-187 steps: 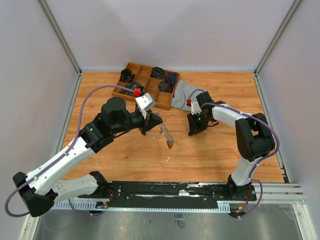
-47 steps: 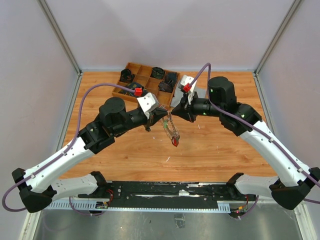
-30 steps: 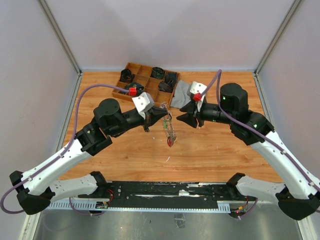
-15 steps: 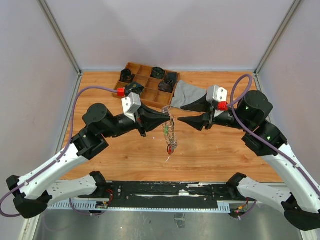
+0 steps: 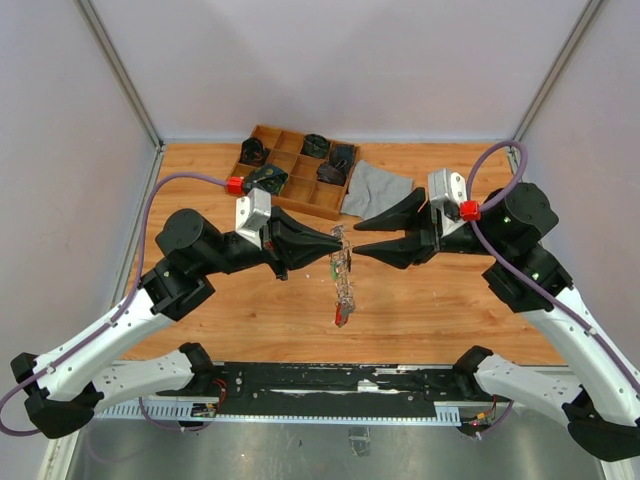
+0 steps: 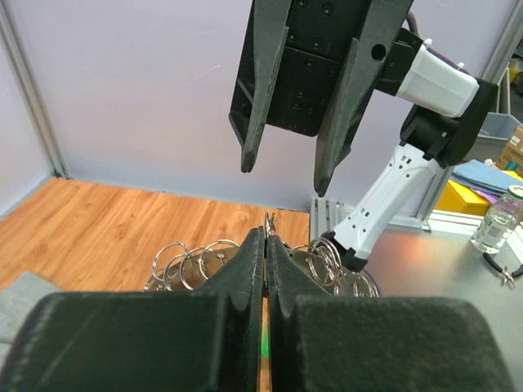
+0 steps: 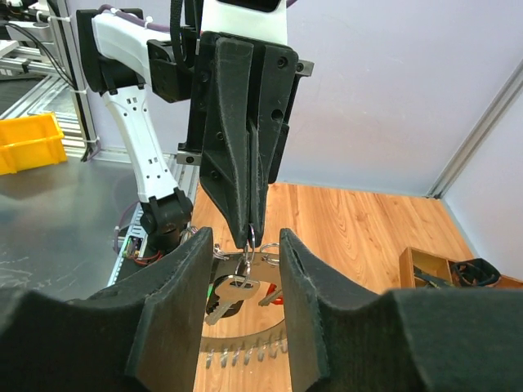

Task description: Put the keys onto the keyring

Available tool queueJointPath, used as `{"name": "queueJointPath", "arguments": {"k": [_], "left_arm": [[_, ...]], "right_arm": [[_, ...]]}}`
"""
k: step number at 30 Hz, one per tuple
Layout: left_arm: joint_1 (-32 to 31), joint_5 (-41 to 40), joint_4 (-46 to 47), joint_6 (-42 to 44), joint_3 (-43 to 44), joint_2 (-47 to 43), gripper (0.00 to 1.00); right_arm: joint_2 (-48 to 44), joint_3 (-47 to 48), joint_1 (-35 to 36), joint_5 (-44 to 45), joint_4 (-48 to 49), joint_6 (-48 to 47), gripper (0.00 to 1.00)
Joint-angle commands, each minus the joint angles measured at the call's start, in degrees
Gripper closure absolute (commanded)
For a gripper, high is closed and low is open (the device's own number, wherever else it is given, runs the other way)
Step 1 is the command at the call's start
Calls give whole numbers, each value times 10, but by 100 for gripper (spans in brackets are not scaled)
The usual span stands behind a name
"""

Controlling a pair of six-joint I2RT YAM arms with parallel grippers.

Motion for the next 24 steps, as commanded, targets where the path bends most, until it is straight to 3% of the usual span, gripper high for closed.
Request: {"name": "queueJointPath", "arguments": {"k": [1,24], "left_arm": [[-5,9,43,-6,26,-14,99],[-5,14,48,-7,34,-8,100]], "right_arm": [[8,-2,4,-24,16,21,61],[21,2,4,-49,-24,7,69]]}}
